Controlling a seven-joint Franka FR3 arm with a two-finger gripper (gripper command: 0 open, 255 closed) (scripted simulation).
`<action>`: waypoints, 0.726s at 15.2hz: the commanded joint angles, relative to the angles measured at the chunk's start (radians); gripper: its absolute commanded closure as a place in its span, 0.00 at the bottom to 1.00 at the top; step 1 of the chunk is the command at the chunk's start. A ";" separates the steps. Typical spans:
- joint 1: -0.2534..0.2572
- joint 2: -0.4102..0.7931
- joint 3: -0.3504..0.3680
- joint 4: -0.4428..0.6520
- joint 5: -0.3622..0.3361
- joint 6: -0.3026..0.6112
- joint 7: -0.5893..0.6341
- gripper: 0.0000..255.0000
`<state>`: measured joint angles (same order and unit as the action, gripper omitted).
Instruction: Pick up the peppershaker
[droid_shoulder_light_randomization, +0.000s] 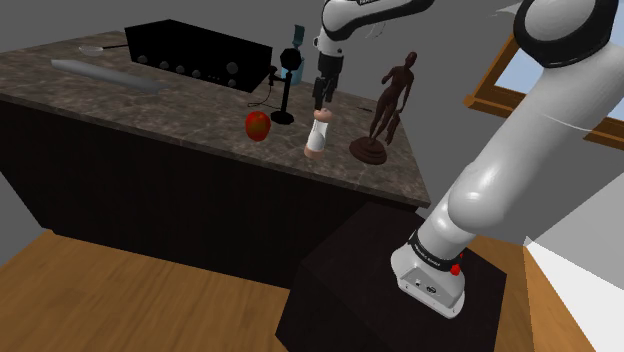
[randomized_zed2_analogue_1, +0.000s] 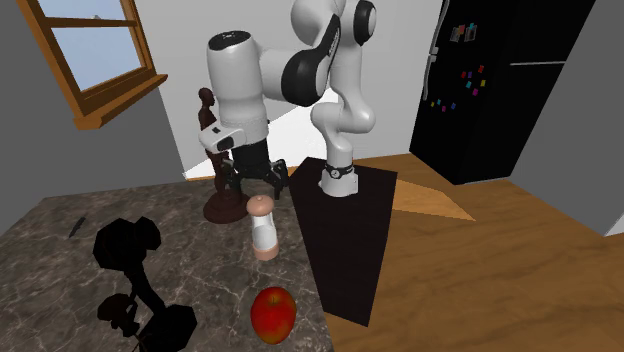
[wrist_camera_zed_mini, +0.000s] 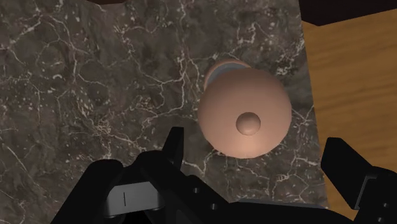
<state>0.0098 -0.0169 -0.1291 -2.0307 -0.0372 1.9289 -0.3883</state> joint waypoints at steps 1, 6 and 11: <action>-0.001 0.016 -0.001 -0.013 0.000 0.031 -0.005 0.00; -0.002 0.037 -0.002 -0.051 0.002 0.090 -0.005 0.00; -0.002 0.037 -0.002 -0.051 0.002 0.090 -0.006 1.00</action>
<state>0.0076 0.0196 -0.1314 -2.0812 -0.0351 2.0188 -0.3940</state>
